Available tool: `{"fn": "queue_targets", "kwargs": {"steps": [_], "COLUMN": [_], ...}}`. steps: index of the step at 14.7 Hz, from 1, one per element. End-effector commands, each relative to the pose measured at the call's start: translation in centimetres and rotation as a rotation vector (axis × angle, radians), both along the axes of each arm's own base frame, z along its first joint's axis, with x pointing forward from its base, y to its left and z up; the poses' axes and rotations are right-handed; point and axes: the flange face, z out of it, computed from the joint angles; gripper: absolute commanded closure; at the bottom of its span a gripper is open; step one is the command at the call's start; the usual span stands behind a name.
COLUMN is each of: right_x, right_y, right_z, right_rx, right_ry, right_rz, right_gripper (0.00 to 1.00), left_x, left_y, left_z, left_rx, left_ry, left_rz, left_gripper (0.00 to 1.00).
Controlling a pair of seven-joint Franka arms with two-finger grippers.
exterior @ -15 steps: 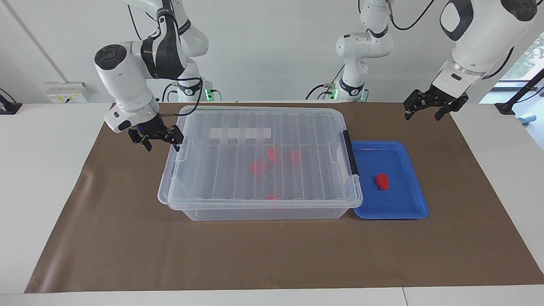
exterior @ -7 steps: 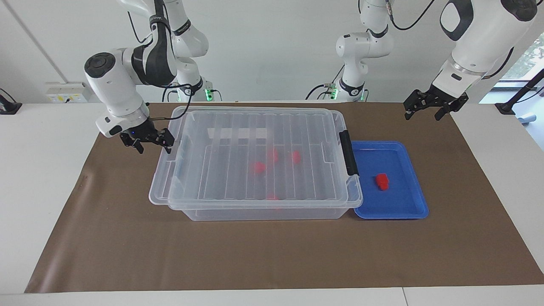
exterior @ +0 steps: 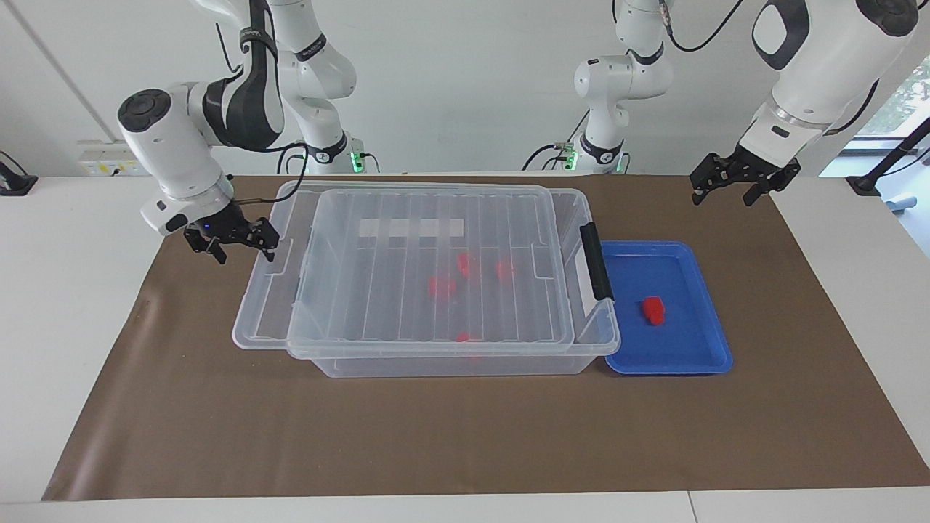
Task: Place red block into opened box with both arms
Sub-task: 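Slide the clear lid away from the blue tray with the right gripper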
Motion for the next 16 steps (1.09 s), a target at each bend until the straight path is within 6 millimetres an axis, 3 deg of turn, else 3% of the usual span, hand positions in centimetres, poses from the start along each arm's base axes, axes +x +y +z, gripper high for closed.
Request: {"fn": "queue_targets", "kwargs": {"steps": [1,16], "right_x": [-0.6,-1.3], "right_y": [-2.3,-9.5], "right_z": [-0.2,0.4], "right_rx": [-0.008,-0.029], "right_ry": [-0.012,-0.05], "right_rz": [0.04,0.132], "right_gripper": [0.0,0.0], "left_x": [-0.7,-0.7], "left_y": [0.2,0.2], "left_z": [0.2,0.2], "left_rx": [-0.007,-0.007], "left_ry": [0.003,0.003], "left_rz": [-0.007,-0.007], "left_gripper": [0.0,0.0]}}
